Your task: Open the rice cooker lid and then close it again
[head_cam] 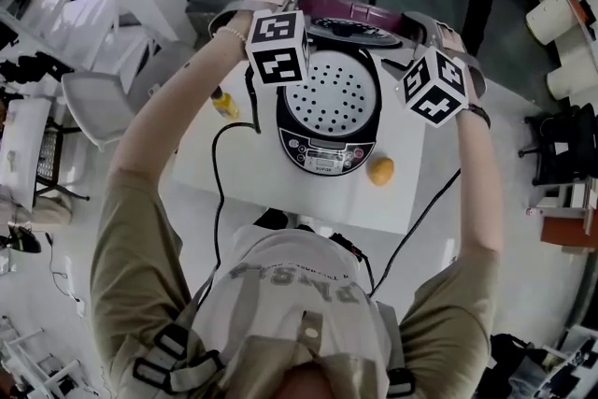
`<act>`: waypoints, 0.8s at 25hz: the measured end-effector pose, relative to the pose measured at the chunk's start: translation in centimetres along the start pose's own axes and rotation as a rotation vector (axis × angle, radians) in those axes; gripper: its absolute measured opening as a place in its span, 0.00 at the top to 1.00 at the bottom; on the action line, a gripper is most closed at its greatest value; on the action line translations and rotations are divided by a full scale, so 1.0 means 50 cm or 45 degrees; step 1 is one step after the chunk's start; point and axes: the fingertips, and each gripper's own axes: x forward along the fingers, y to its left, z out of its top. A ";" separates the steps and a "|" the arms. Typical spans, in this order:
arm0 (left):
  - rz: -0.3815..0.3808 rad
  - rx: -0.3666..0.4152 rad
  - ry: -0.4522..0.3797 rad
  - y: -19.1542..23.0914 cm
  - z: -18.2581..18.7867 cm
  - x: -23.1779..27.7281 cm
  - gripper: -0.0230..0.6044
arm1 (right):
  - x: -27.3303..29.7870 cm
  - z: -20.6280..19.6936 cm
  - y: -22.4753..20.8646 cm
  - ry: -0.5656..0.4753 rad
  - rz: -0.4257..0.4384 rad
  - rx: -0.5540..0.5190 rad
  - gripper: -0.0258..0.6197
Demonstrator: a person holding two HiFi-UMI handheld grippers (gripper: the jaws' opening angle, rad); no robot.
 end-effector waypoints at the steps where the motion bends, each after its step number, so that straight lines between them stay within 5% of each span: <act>1: -0.008 -0.005 -0.003 -0.007 0.001 -0.003 0.27 | -0.003 0.000 0.007 -0.002 0.007 -0.001 0.35; 20: -0.084 0.104 0.058 -0.141 -0.004 -0.045 0.24 | -0.055 -0.002 0.141 -0.049 0.131 -0.002 0.35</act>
